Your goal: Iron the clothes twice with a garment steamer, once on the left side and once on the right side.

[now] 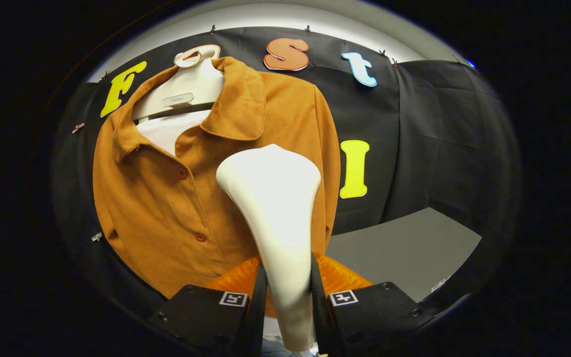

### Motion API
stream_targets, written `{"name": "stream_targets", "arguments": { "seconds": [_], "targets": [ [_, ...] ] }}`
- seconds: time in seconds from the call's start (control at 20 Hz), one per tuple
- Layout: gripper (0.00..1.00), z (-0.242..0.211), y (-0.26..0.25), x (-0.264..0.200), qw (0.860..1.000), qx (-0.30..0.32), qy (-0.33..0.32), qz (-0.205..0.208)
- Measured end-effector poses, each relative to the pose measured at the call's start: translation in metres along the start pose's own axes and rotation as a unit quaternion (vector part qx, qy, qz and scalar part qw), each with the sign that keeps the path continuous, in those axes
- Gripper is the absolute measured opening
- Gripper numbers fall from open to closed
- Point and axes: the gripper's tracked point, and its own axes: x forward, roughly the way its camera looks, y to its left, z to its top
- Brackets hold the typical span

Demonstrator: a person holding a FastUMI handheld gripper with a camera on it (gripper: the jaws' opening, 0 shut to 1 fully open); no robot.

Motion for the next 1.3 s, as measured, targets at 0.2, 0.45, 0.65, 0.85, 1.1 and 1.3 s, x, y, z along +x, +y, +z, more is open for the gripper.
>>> {"name": "stream_targets", "arguments": {
  "seconds": [0.2, 0.45, 0.65, 0.85, 1.1, 1.3],
  "targets": [
    [0.45, -0.013, 0.005, 0.01, 1.0, -0.007, 0.018, -0.011],
    [0.45, -0.039, 0.01, 0.021, 0.998, -0.015, 0.051, -0.018],
    [0.45, -0.068, 0.009, 0.026, 0.996, -0.019, 0.085, -0.026],
    [0.45, -0.095, 0.003, 0.033, 0.993, -0.017, 0.116, -0.032],
    [0.45, -0.121, -0.005, 0.043, 0.988, -0.016, 0.152, -0.03],
    [0.45, -0.143, -0.008, 0.048, 0.983, -0.015, 0.181, -0.028]
  ]
}}
